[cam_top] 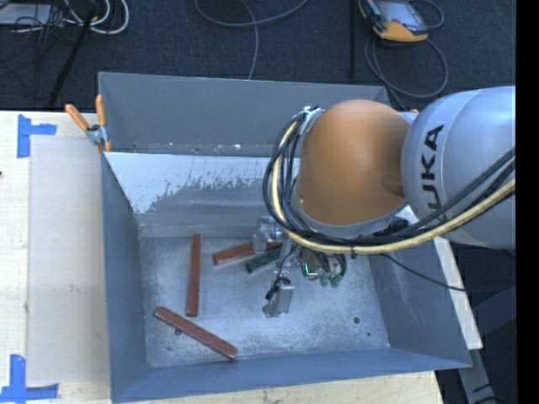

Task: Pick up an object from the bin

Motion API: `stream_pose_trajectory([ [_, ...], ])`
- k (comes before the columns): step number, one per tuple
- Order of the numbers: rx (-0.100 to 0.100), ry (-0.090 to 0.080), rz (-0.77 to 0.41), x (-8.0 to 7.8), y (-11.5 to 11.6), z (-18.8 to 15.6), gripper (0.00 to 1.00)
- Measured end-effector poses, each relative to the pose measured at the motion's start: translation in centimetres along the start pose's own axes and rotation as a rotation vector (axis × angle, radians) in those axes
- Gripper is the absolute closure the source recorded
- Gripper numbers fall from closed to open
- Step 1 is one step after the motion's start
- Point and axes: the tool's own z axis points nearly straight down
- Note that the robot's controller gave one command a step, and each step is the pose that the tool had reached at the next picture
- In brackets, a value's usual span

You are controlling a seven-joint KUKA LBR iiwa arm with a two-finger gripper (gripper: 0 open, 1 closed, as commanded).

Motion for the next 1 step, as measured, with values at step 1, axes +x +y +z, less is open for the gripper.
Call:
stream_pose_trajectory([
  [1, 0.000, -0.006, -0.116, -7.82, -0.31, 11.73, 0.00],
])
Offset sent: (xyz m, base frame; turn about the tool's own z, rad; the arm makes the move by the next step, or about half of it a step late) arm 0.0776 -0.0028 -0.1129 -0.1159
